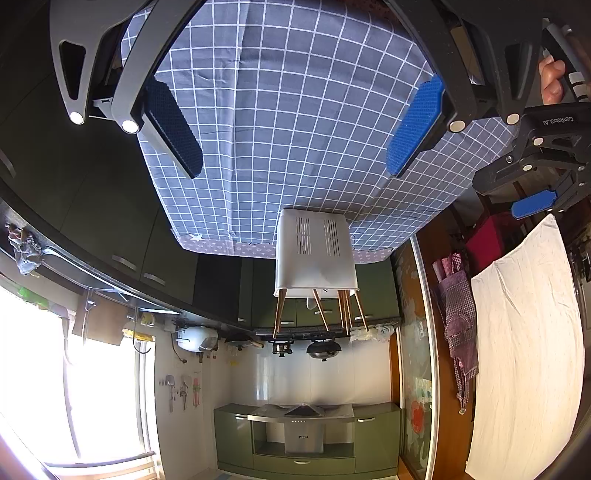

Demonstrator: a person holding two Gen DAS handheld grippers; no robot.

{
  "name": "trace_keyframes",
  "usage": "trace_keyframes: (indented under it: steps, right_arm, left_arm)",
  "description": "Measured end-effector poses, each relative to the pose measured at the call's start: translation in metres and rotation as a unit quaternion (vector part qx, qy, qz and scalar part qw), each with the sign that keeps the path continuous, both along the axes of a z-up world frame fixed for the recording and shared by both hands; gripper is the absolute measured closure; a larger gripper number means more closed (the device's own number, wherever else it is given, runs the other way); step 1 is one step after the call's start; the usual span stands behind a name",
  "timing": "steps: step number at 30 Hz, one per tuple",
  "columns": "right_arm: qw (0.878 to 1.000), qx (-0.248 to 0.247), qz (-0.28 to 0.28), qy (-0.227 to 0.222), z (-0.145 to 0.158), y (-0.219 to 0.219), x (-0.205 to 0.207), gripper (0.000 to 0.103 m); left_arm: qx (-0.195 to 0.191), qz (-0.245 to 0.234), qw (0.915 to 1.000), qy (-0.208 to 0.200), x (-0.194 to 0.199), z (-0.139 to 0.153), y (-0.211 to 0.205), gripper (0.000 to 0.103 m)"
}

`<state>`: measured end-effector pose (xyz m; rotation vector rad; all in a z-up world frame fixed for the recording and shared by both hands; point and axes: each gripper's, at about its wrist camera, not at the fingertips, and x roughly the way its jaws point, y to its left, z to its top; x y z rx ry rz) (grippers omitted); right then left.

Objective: Organize utensils

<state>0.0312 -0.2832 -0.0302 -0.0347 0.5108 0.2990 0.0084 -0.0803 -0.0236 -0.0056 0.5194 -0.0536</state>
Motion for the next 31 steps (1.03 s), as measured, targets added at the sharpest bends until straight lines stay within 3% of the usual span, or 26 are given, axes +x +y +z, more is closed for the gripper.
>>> trace_keyframes:
  steps: [7,15,21,26,31]
  right_arm:
    - [1.000,-0.003,0.002,0.005,-0.003,0.004,0.003,0.005]
    - [1.000,-0.006,0.003,0.010,-0.007,0.007,0.005,0.005]
    - [1.000,-0.005,0.004,0.016,-0.010,0.009,0.006,0.005]
    - [1.000,-0.003,0.004,0.021,-0.013,0.009,0.006,0.005]
    - [1.000,-0.004,0.003,0.031,-0.020,0.007,0.015,0.005]
  left_arm:
    - [-0.001,-0.003,0.9999,0.010,0.002,-0.001,-0.001,0.007]
    - [-0.031,-0.024,0.9991,0.015,0.005,-0.007,0.004,0.007]
    - [-0.015,-0.008,0.9998,0.013,0.008,-0.009,0.005,0.007]
    - [-0.016,-0.001,0.9988,0.047,0.019,-0.016,0.009,0.007]
    - [-0.001,0.004,0.9986,0.054,0.034,-0.025,0.013,0.007]
